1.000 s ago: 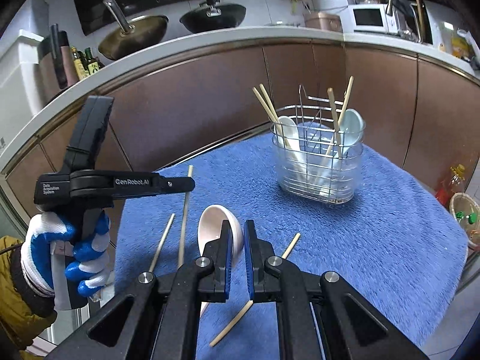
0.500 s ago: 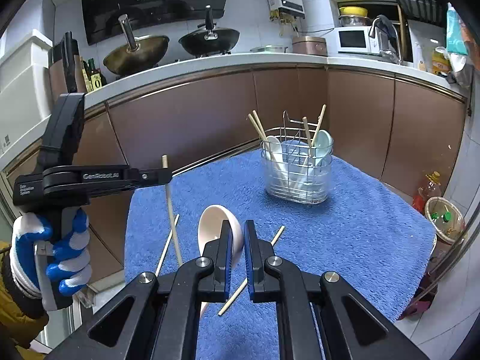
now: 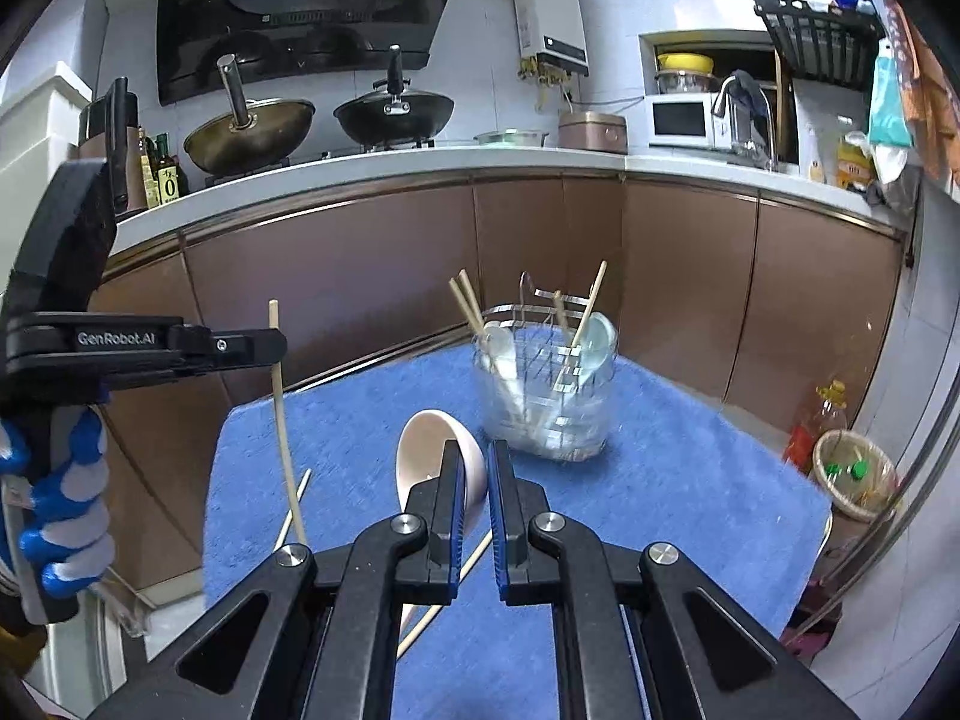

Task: Organize utensils
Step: 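Carry the chopstick and pale pink spoon up over the utensil holder, then open both tools to drop the chopstick and spoon into the holder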

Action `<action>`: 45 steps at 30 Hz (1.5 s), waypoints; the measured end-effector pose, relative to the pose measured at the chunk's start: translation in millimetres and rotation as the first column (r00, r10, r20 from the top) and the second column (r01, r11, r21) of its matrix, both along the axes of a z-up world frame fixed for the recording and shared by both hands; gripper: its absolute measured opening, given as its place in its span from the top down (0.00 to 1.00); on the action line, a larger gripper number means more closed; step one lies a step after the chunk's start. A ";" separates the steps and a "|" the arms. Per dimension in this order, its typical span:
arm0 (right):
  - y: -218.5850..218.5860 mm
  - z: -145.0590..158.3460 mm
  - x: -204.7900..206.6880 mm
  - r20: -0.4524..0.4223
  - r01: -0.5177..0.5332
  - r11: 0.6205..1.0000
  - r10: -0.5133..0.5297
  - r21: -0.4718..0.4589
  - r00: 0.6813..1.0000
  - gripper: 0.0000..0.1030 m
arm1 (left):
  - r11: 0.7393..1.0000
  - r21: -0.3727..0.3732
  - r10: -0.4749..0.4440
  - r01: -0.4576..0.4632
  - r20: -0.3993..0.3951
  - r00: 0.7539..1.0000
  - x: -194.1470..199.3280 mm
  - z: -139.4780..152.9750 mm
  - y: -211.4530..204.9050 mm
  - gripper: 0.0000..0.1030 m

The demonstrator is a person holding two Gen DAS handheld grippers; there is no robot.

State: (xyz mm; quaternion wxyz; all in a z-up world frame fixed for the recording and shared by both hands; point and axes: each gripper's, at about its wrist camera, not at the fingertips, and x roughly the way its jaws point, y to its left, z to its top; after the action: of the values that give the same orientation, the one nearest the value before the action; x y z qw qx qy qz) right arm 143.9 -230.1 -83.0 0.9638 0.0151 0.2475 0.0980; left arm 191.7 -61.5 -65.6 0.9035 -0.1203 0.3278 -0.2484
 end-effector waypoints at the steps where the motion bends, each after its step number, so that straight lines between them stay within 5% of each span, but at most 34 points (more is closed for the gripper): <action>1: -2.6 3.6 4.1 0.012 0.001 1.000 -0.001 0.000 1.000 0.93 | 1.000 0.001 -0.003 0.003 0.012 1.000 3.6 5.0 -2.6 0.95; 10: -32.5 56.0 62.7 0.175 0.034 0.998 -0.041 0.045 0.984 0.93 | 1.000 -0.028 0.016 -0.012 0.147 0.989 65.8 66.7 -29.5 0.95; 17: -46.2 84.6 120.5 0.278 0.086 0.994 -0.101 0.066 0.955 0.92 | 0.997 -0.020 0.082 -0.079 0.228 0.970 132.0 85.6 -52.8 0.95; 26: -47.4 68.0 185.9 0.310 0.176 0.983 -0.185 0.057 0.933 0.92 | 0.989 -0.003 0.145 -0.149 0.244 0.959 193.4 58.6 -78.7 0.95; 39: -40.8 -5.6 203.7 0.223 0.209 0.978 -0.207 0.013 0.952 0.85 | 0.985 0.024 0.163 -0.173 0.221 0.962 197.9 -16.7 -87.7 0.93; 43: -42.7 -9.0 189.8 0.210 0.213 0.977 -0.214 0.028 0.954 0.68 | 0.988 0.029 0.141 -0.150 0.214 0.967 185.6 -22.8 -85.9 0.67; 45: -46.0 -3.7 180.8 0.215 0.222 0.975 -0.223 0.033 0.951 0.68 | 0.989 0.029 0.138 -0.148 0.221 0.965 176.0 -19.8 -82.4 0.66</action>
State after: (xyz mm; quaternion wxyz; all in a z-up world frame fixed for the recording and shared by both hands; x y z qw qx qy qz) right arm 324.7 -276.1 -86.8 0.9899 0.0362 0.1367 -0.0091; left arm 367.6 -144.0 -85.5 0.9521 -0.0954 0.2224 -0.1869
